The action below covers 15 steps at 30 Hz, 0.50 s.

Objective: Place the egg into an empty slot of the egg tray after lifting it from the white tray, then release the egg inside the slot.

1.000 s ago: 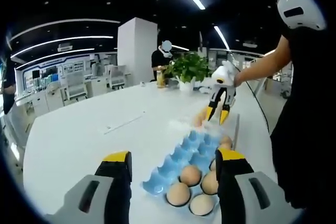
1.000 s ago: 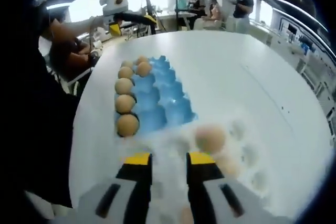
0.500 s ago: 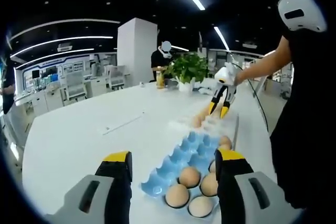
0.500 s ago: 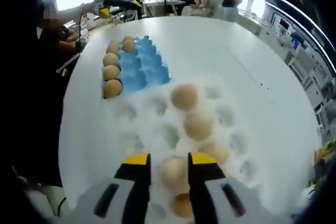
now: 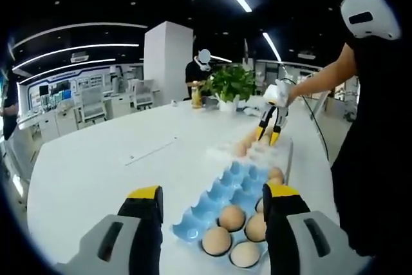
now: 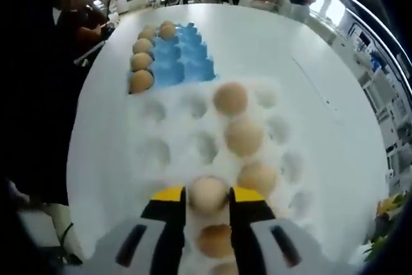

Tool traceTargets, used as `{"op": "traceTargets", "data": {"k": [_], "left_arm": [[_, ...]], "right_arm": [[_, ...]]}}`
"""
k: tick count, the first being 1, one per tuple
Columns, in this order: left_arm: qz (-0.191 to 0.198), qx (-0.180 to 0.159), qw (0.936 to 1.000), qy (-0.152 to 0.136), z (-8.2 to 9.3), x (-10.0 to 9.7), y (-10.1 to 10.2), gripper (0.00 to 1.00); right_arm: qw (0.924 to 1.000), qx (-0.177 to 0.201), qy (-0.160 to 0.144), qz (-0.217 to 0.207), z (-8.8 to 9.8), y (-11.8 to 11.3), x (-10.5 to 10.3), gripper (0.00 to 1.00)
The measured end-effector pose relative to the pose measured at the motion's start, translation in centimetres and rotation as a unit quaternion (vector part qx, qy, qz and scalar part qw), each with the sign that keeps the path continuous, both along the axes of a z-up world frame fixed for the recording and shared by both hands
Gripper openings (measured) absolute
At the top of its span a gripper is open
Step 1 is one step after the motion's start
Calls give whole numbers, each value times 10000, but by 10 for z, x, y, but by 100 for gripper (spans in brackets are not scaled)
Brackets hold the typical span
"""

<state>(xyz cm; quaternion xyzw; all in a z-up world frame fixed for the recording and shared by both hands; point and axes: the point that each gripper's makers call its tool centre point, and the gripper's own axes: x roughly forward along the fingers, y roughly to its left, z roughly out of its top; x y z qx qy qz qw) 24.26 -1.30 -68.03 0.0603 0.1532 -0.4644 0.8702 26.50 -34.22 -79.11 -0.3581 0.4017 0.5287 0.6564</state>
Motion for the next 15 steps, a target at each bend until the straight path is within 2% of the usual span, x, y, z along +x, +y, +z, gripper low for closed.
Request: {"op": "traceTargets", "data": {"k": [3, 8, 11, 13, 15], "left_arm": [[7, 10, 10000, 4, 0, 0, 1, 63], [-19, 31, 10000, 13, -2, 0, -1, 63], [-40, 34, 10000, 9, -2, 1, -4, 63], [-56, 31, 10000, -4, -1, 2, -5, 63], [-59, 25, 10000, -20, 1, 3, -5, 63]], "right_arm": [[9999, 25, 66, -133, -2, -3, 2, 27], [9999, -60, 77, -47, -4, -2, 1, 27], [9997, -227, 71, 55, -6, -1, -1, 26], [9987, -501, -28, 109, -7, 0, -3, 26], [9984, -571, -16, -27, -8, 0, -2, 25]]}}
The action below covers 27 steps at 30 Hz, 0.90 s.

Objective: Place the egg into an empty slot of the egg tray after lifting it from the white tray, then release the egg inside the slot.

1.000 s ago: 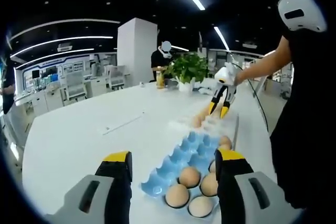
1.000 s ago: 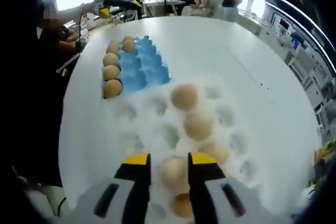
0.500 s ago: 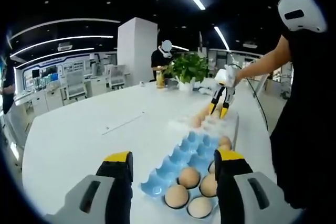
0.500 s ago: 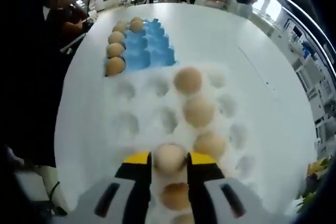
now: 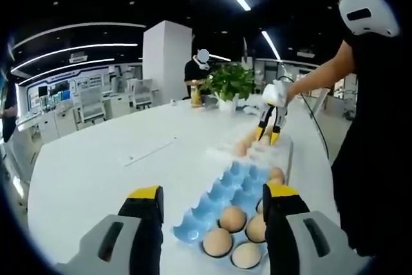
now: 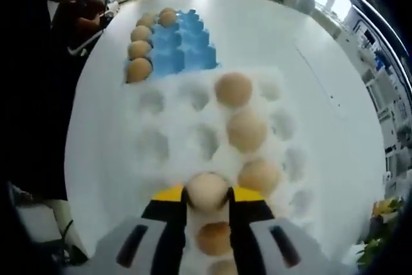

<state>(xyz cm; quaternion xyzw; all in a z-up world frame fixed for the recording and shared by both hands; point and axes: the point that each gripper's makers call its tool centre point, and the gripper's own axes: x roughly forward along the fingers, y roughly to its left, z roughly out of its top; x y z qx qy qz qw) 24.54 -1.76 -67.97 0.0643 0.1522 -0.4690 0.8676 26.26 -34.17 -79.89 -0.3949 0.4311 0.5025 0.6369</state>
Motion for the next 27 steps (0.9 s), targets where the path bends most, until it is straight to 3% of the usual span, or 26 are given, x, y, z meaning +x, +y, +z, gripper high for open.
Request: {"op": "traceTargets", "data": {"k": [5, 7, 12, 27], "left_arm": [[18, -25, 10000, -24, 2, 0, 1, 62], [3, -28, 10000, -37, 3, 0, 0, 62], [-7, -21, 10000, -34, 1, -1, 1, 62], [-8, -37, 10000, -33, 1, -2, 1, 62]], "right_arm": [[9998, 68, -63, -195, 5, -2, 1, 24], [9998, 68, -150, -56, 10, -2, -1, 24], [9995, 212, -93, -220, 26, -2, -4, 24], [9996, 226, -109, -155, 37, -1, -7, 24]]}}
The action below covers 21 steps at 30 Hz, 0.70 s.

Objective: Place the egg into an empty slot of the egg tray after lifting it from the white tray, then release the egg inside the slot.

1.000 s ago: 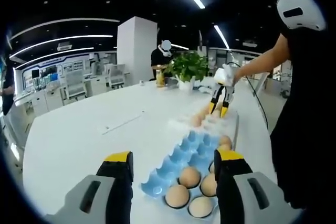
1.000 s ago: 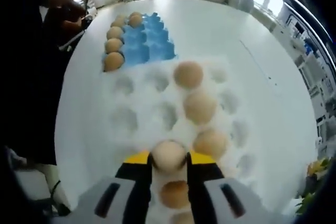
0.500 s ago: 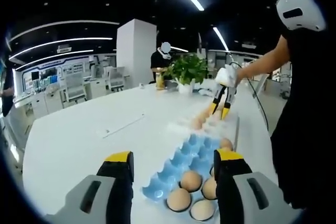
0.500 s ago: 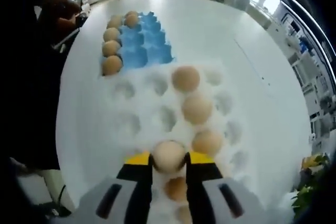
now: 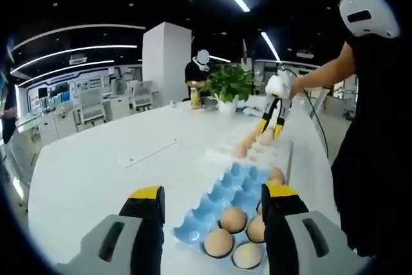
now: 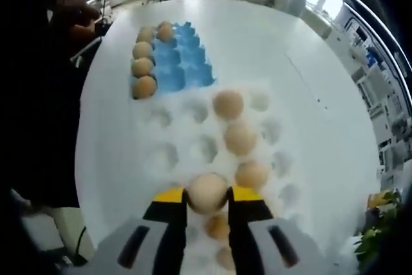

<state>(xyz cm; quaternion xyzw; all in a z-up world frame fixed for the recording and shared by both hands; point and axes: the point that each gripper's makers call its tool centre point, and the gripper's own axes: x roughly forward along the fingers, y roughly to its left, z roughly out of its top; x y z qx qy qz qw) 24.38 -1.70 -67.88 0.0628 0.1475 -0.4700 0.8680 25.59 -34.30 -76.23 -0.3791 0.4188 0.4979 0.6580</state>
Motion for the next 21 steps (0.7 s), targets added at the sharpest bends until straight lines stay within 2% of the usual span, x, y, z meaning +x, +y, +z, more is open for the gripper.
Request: {"op": "traceTargets", "data": {"k": [8, 21], "left_arm": [[-24, 17, 10000, -5, 0, -1, 0, 61], [-6, 15, 10000, 20, 0, -3, 1, 61]], "right_arm": [[10000, 0, 4, 23, 1, 3, 0, 24], [9990, 297, -60, 321, 7, 43, 4, 24]]}}
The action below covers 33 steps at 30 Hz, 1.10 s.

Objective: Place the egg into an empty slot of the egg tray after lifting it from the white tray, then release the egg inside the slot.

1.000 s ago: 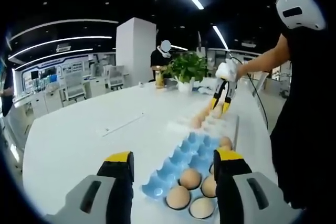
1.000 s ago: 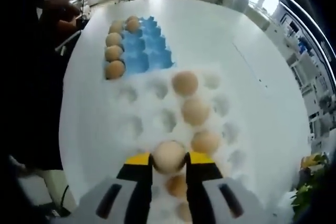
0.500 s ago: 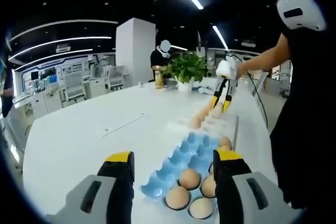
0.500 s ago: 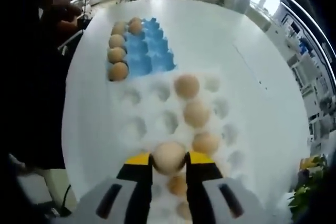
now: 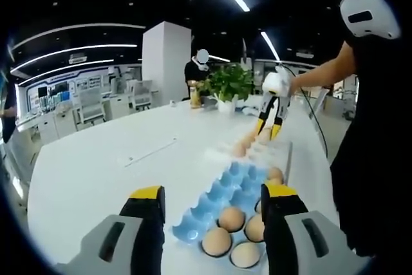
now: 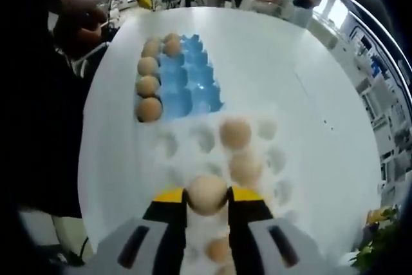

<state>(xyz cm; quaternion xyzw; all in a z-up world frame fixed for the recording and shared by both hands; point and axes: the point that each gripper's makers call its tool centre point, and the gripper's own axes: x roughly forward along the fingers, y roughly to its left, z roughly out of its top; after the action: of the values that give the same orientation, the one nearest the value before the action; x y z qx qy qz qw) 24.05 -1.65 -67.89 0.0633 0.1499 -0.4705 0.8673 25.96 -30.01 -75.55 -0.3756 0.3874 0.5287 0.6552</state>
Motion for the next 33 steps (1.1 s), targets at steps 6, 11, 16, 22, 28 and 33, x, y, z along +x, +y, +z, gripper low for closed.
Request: {"op": "traceTargets", "data": {"k": [6, 11, 16, 22, 28, 33], "left_arm": [[13, 11, 10000, -36, 1, 2, 2, 62], [21, -21, 10000, 15, 0, 2, 2, 62], [-7, 14, 10000, 17, -1, 2, 2, 62], [-1, 16, 10000, 23, 0, 4, 2, 62], [11, 20, 10000, 12, 0, 4, 4, 63], [23, 37, 10000, 7, 0, 5, 5, 64]], "right_arm": [[9998, 51, -23, 216, 2, 18, -1, 24], [9994, 134, -9, 316, 4, 30, 0, 24], [9986, 206, -16, 481, 4, 46, -2, 24], [9970, 348, -2, 690, 6, 69, -4, 24], [9953, 444, -4, 861, 7, 87, -5, 24], [9938, 517, -6, 980, 8, 101, -5, 24]]}}
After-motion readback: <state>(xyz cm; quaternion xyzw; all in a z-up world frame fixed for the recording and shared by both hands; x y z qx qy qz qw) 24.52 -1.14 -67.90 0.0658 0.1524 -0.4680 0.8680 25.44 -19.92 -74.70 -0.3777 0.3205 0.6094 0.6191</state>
